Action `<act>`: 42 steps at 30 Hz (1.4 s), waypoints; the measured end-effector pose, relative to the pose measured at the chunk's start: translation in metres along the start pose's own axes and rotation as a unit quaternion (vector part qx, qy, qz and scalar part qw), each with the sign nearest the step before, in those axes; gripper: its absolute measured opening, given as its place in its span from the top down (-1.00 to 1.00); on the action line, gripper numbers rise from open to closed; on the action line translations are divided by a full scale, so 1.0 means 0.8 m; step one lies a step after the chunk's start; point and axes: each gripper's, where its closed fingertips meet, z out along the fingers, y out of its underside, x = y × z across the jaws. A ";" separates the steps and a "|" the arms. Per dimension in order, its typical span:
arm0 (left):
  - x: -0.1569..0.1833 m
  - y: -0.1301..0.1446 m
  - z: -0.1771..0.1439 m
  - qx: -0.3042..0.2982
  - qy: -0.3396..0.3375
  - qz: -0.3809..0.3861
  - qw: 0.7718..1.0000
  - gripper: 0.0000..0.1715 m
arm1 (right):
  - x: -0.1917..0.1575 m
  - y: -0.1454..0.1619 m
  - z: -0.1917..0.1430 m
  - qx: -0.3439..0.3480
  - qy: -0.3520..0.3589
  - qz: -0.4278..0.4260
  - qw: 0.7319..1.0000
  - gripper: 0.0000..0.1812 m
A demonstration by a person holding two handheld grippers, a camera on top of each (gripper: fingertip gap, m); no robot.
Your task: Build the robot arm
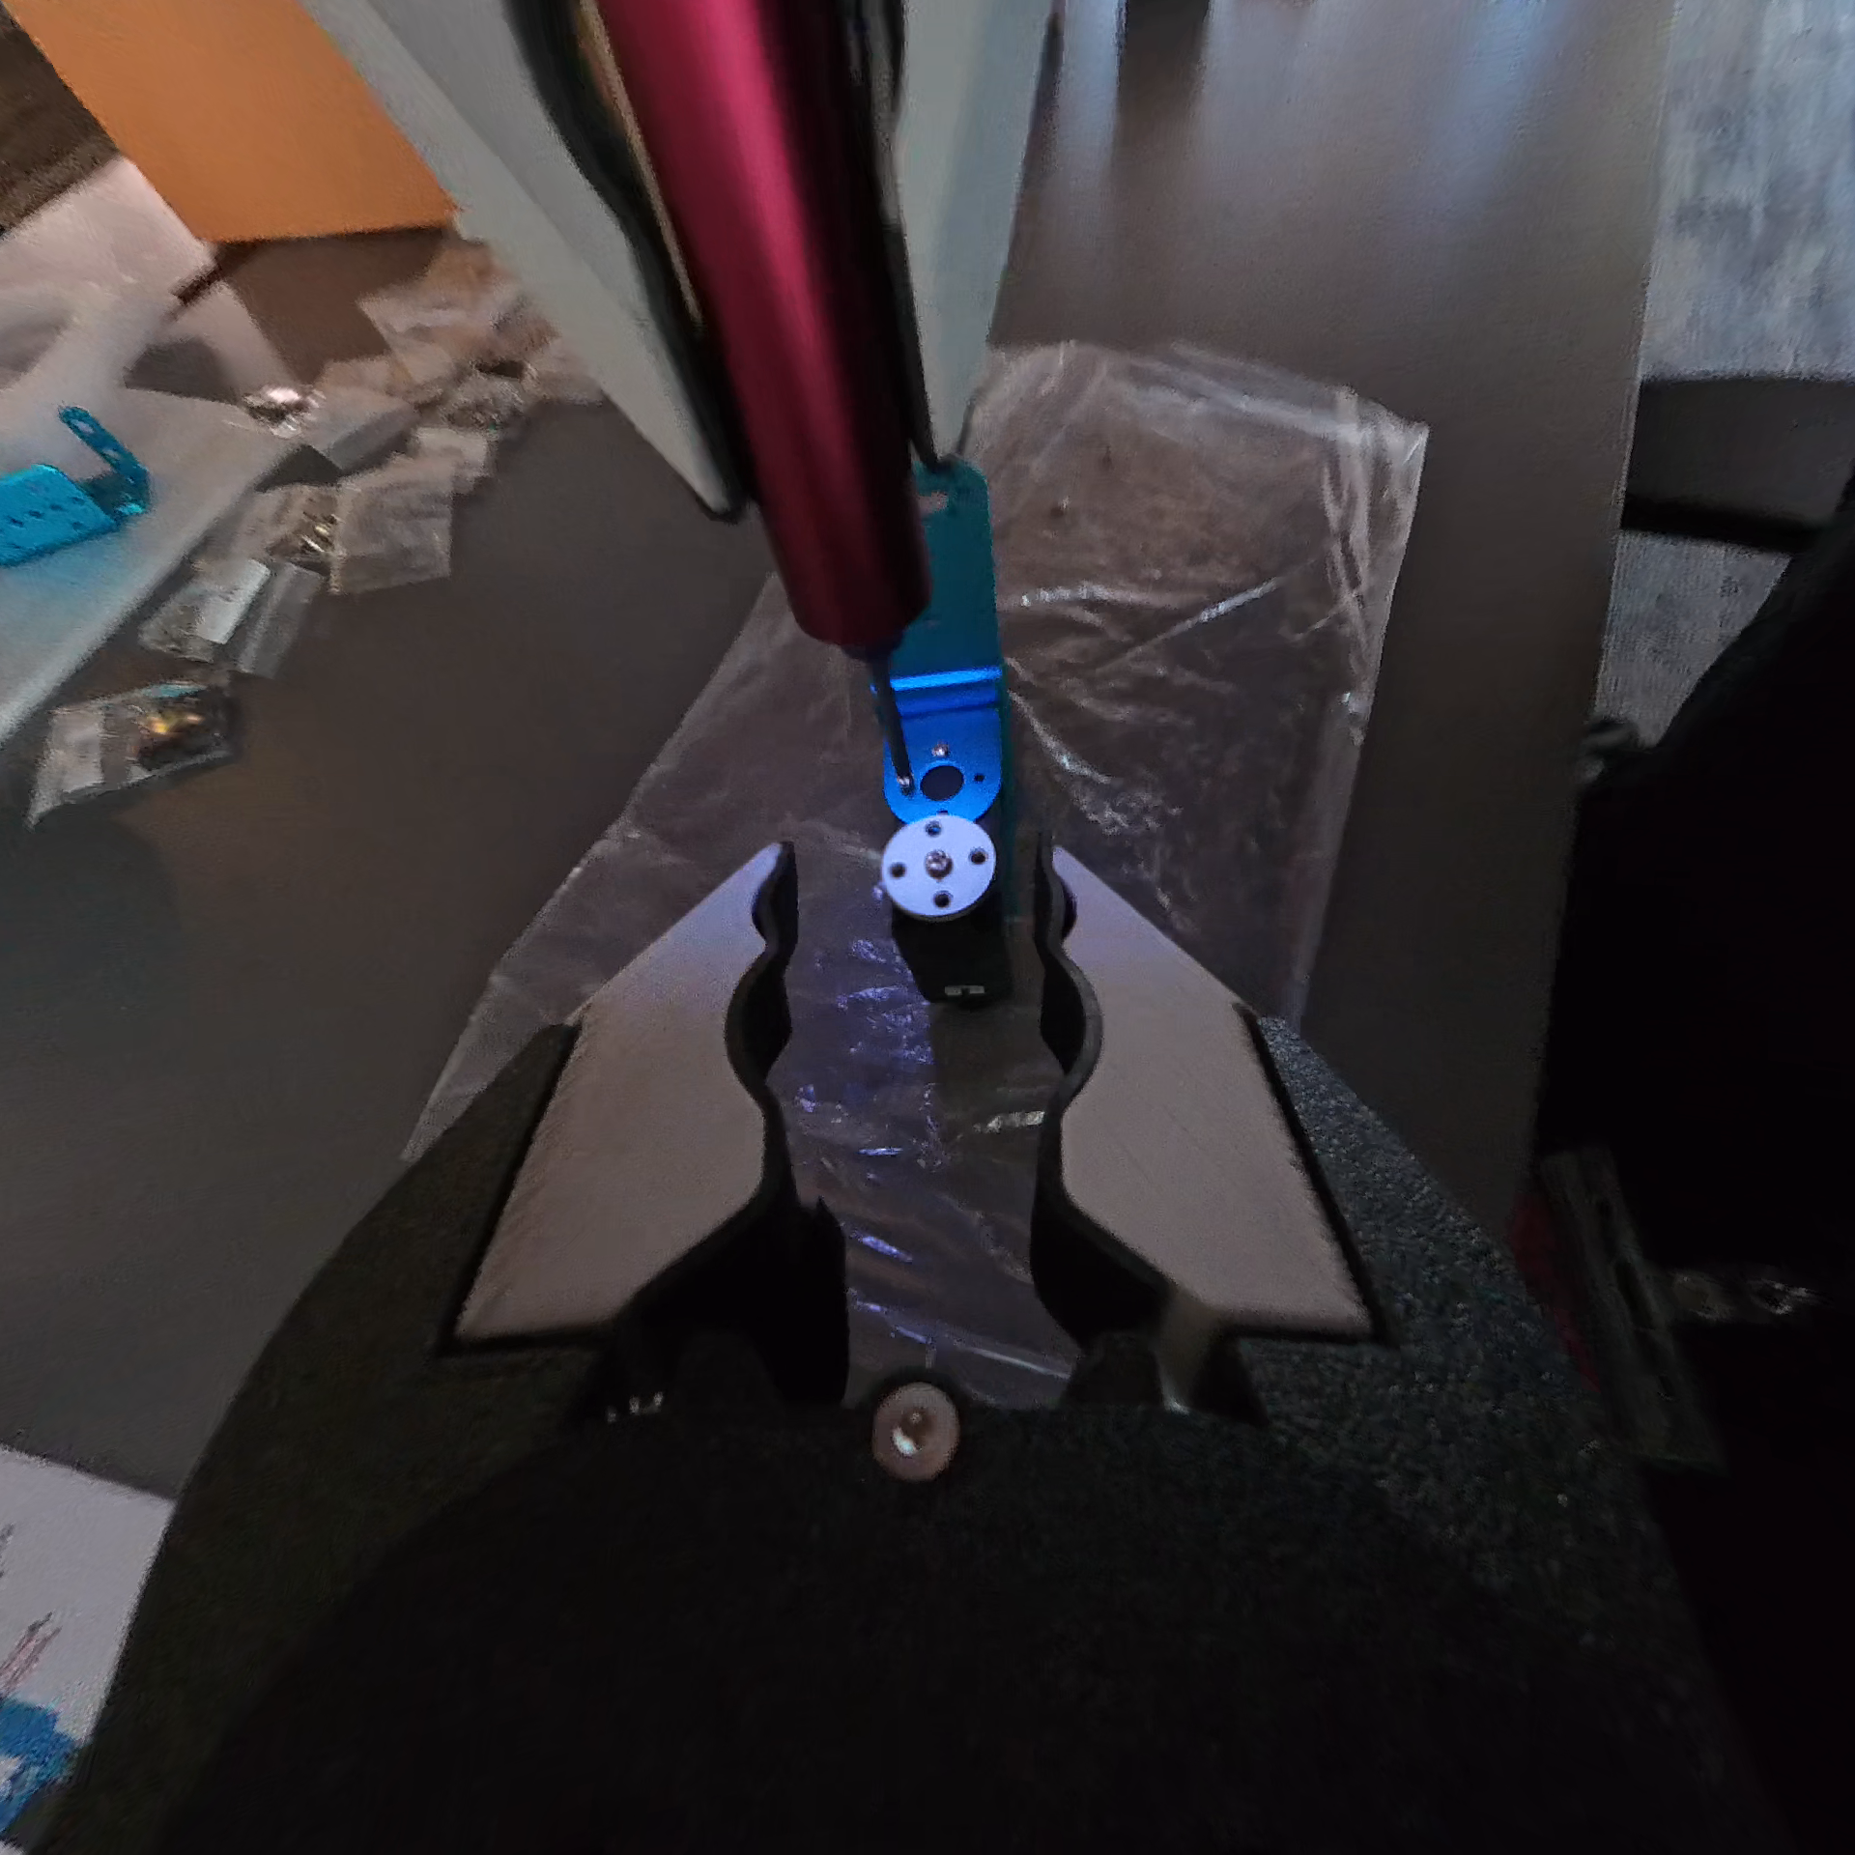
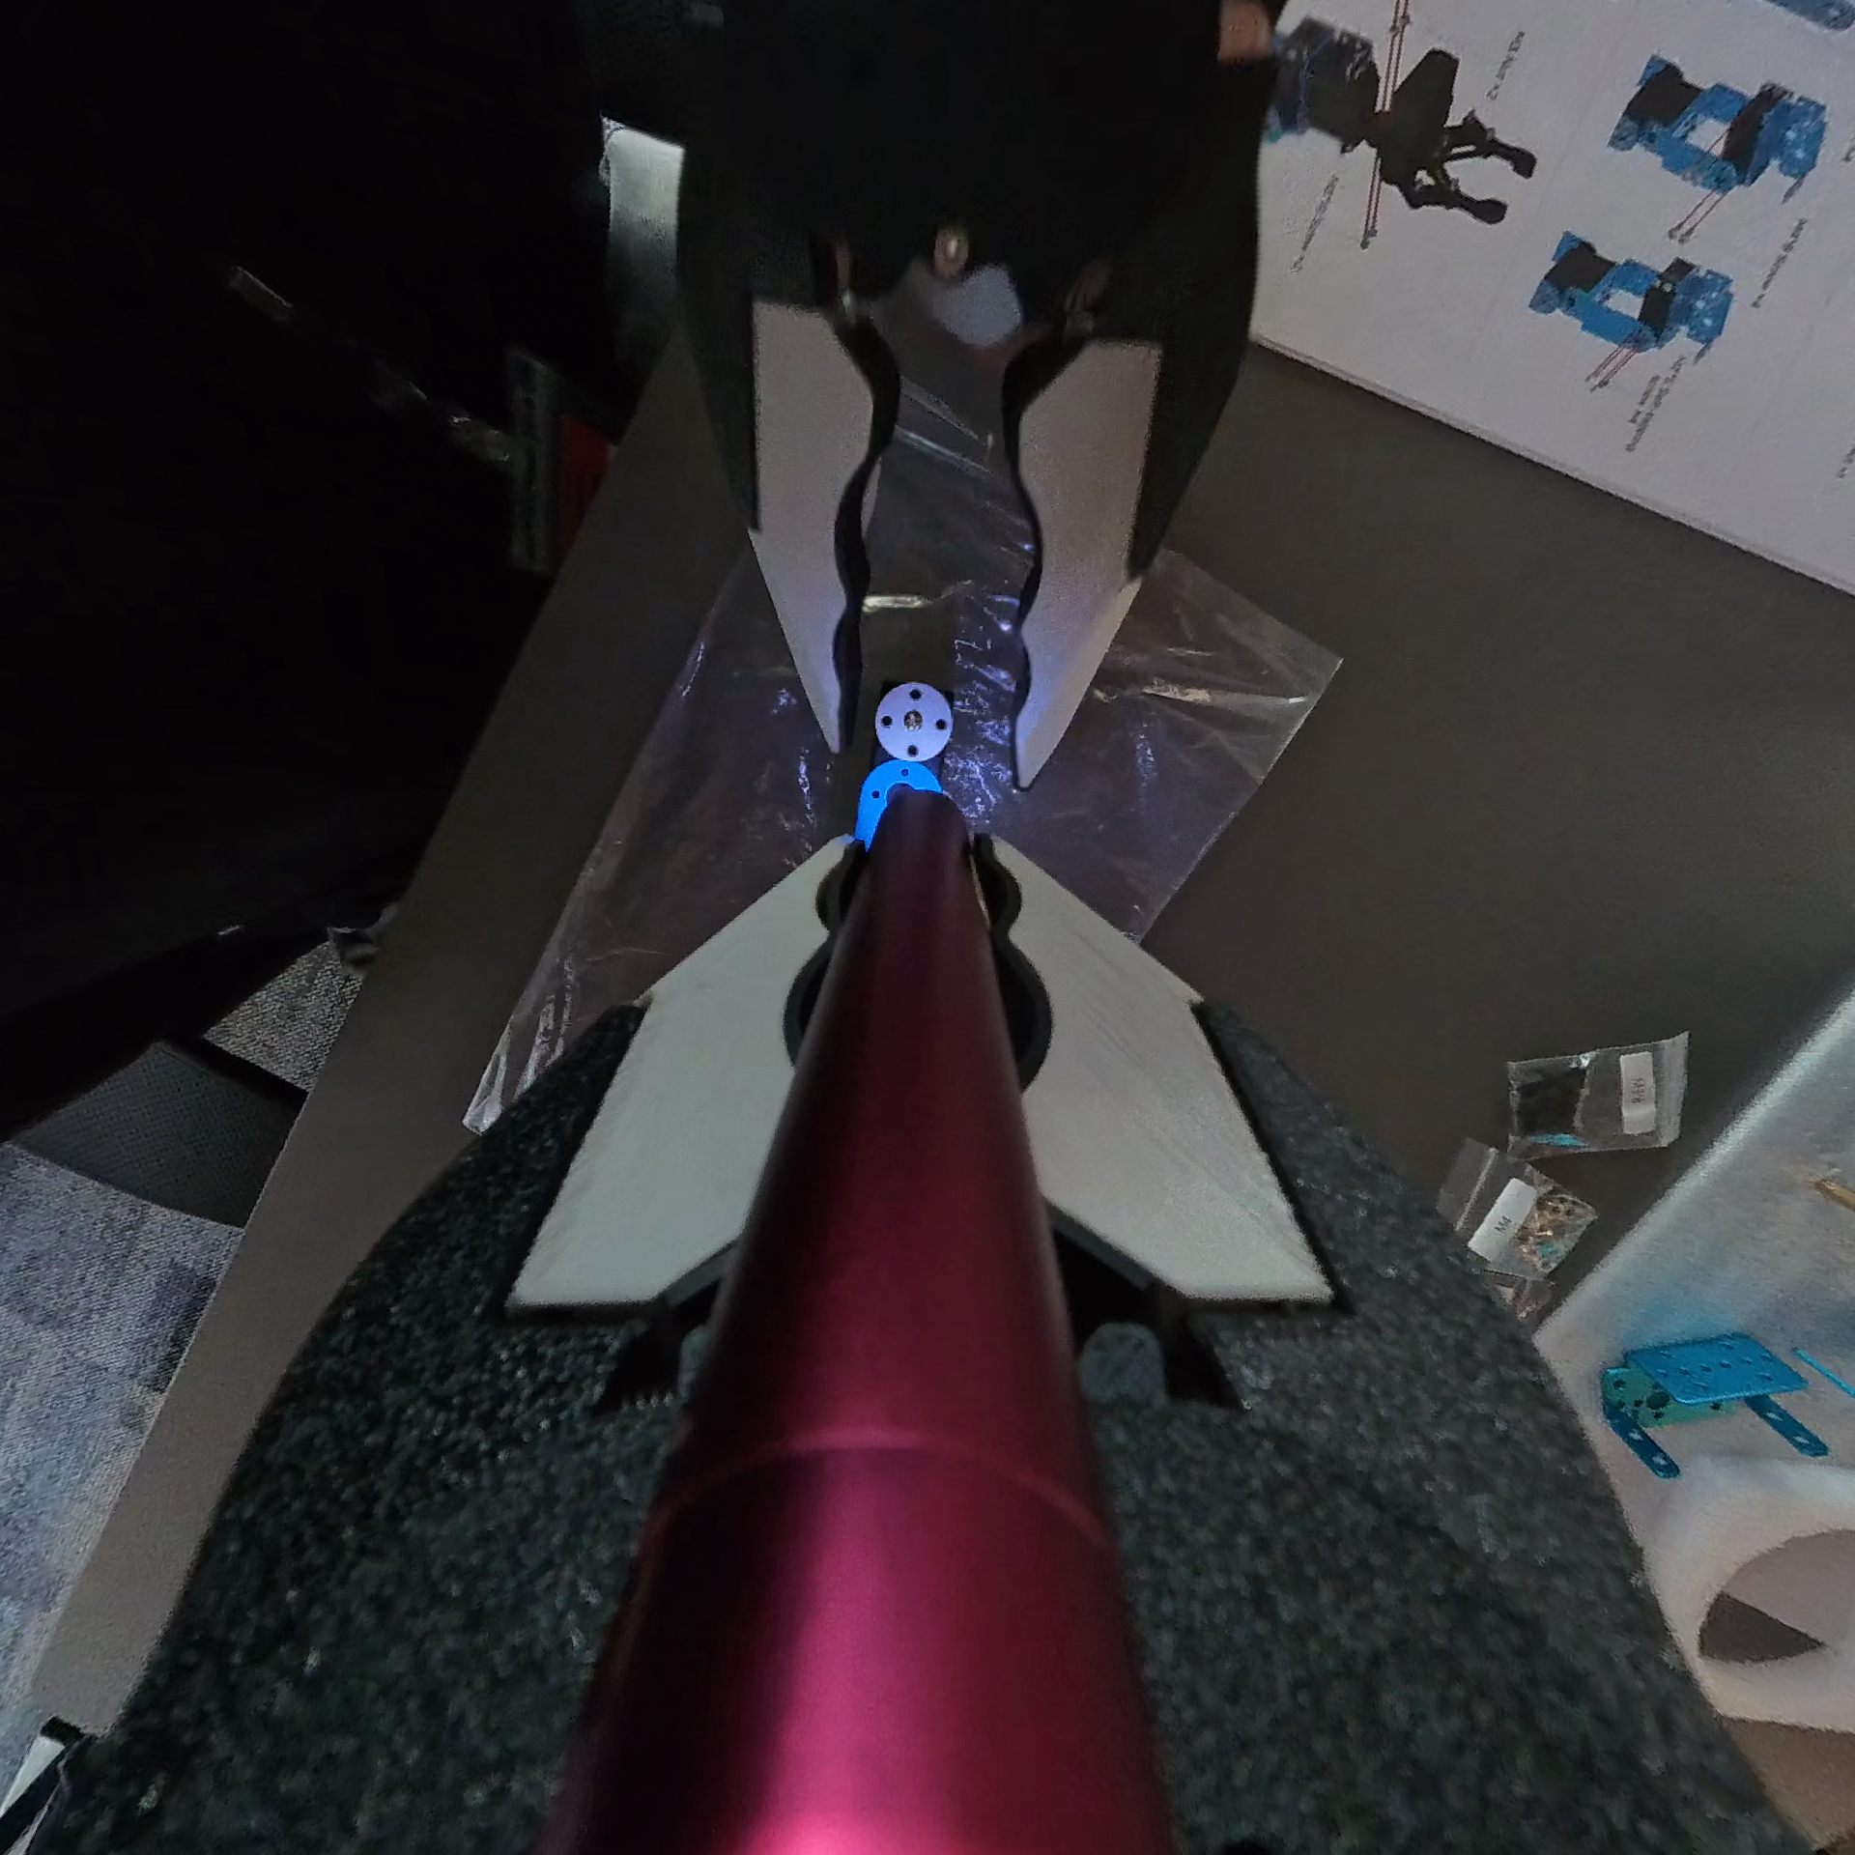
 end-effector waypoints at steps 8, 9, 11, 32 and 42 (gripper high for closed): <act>0.011 0.005 0.013 -0.014 0.022 0.019 0.999 0.75 | -0.006 -0.001 0.000 -0.006 -0.002 -0.006 1.000 0.76; 0.011 0.005 0.013 -0.014 0.024 0.017 0.999 0.75 | -0.005 -0.001 0.000 -0.006 -0.004 -0.004 1.000 0.76; 0.011 0.005 0.014 -0.014 0.025 0.016 0.999 0.75 | -0.005 0.000 0.000 -0.004 -0.007 -0.003 1.000 0.76; 0.013 0.007 0.015 -0.015 0.026 0.013 0.999 0.75 | -0.009 -0.001 0.000 -0.012 0.010 -0.032 0.999 0.75; 0.014 0.007 0.014 -0.015 0.026 0.015 0.999 0.75 | -0.010 -0.007 0.001 0.009 0.018 -0.032 0.999 0.76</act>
